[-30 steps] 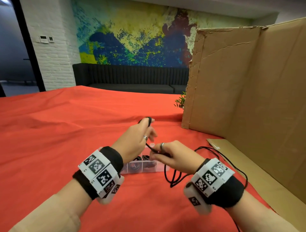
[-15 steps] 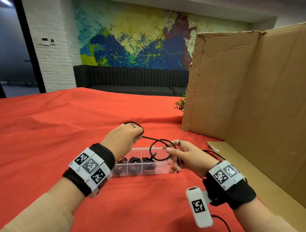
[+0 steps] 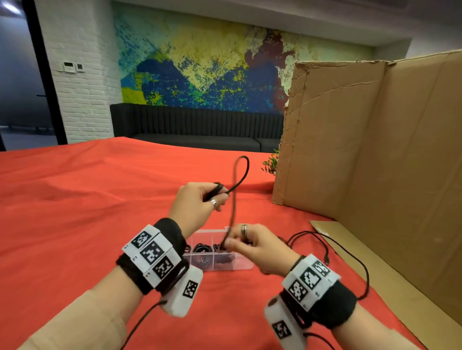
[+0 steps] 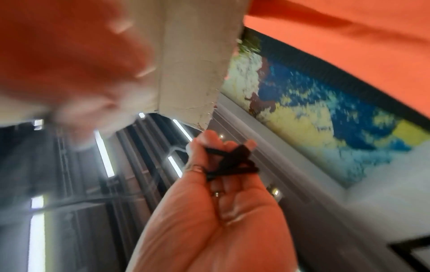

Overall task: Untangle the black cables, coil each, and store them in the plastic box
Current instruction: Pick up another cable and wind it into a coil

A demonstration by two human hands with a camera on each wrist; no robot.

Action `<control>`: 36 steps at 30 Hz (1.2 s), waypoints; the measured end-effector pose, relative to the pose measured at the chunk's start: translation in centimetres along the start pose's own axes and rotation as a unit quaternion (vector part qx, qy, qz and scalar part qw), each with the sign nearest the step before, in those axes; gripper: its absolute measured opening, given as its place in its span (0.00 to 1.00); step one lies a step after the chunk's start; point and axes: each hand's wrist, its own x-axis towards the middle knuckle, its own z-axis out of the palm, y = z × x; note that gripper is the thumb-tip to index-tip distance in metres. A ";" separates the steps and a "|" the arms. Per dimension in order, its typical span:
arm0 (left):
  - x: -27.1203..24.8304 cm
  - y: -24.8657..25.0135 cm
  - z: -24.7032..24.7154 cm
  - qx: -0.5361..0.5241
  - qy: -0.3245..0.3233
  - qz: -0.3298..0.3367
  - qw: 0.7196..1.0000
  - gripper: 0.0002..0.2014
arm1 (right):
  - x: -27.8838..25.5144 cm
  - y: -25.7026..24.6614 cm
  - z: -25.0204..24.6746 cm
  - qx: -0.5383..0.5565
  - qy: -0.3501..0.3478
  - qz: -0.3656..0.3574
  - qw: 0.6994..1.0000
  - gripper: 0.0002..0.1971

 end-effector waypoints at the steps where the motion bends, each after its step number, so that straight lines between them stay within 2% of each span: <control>1: 0.2 -0.5 -0.3 0.066 0.014 0.012 0.998 0.04 | -0.6 -0.7 0.0 0.043 -0.014 -0.016 0.999 0.10; 3: 0.5 -1.6 -1.1 0.224 0.007 0.056 0.973 0.05 | -1.5 -1.7 -1.1 0.097 0.008 -0.054 0.994 0.11; 5: 0.5 -2.8 -1.8 0.328 -0.018 0.059 0.943 0.06 | -1.3 -1.8 -3.2 0.153 0.080 -0.071 0.982 0.13; 7: 0.4 -3.7 -2.8 0.374 -0.019 0.039 0.926 0.06 | -0.4 -1.3 -5.9 0.209 0.163 -0.023 0.964 0.12; 9: 0.4 -4.4 -4.2 0.398 -0.001 0.008 0.917 0.06 | -0.2 -0.4 -8.9 0.260 0.218 0.041 0.940 0.06; 10: 0.5 -4.8 -5.1 0.403 0.013 -0.012 0.915 0.06 | -0.5 0.4 -10.3 0.255 0.240 0.055 0.935 0.11; 11: 0.7 -5.1 -6.1 0.403 0.026 -0.032 0.914 0.06 | -1.1 1.4 -11.6 0.207 0.256 0.056 0.943 0.15; 13: 1.1 -5.5 -8.1 0.406 0.056 -0.063 0.910 0.06 | -2.4 3.0 -13.3 0.014 0.270 0.078 0.960 0.18; 14: 1.3 -5.6 -9.0 0.406 0.071 -0.076 0.908 0.07 | -2.8 3.6 -14.0 -0.066 0.274 0.100 0.954 0.19; 16: 1.7 -5.8 -10.3 0.398 0.093 -0.108 0.906 0.09 | -2.6 4.9 -14.6 -0.126 0.293 0.147 0.936 0.19; 19: 2.1 -5.5 -10.1 0.400 0.062 -0.152 0.901 0.11 | -1.4 5.5 -13.9 -0.201 0.310 0.208 0.906 0.17; 20: 2.0 -5.2 -9.5 0.387 0.043 -0.153 0.908 0.11 | -0.8 5.4 -13.1 -0.223 0.305 0.206 0.903 0.15; 22: 1.6 -3.7 -7.6 0.311 0.007 -0.136 0.941 0.11 | 0.6 4.5 -10.7 -0.225 0.276 0.166 0.920 0.10; 25: 0.1 -1.1 -4.0 0.063 -0.031 -0.117 0.991 0.08 | 2.4 2.0 -6.3 -0.191 0.199 0.082 0.958 0.10; 27: -0.5 -0.2 -1.7 -0.115 -0.034 -0.124 0.985 0.03 | 3.0 0.1 -3.7 -0.155 0.145 0.043 0.976 0.12; 29: -0.7 0.2 -0.1 -0.224 -0.056 -0.122 0.965 0.07 | 3.7 -1.1 -2.0 -0.086 0.117 0.001 0.989 0.15; 32: -0.5 0.3 0.6 -0.286 -0.018 -0.087 0.954 0.07 | 4.4 -2.3 -1.0 0.004 0.075 -0.029 0.997 0.16; 34: -0.3 0.0 0.2 -0.264 -0.004 -0.054 0.963 0.10 | 4.5 -2.7 -0.8 0.014 0.032 -0.030 0.999 0.17; 36: -0.1 -0.3 0.0 -0.228 -0.027 -0.039 0.972 0.15 | 4.4 -2.8 -0.7 0.016 0.006 -0.034 0.999 0.17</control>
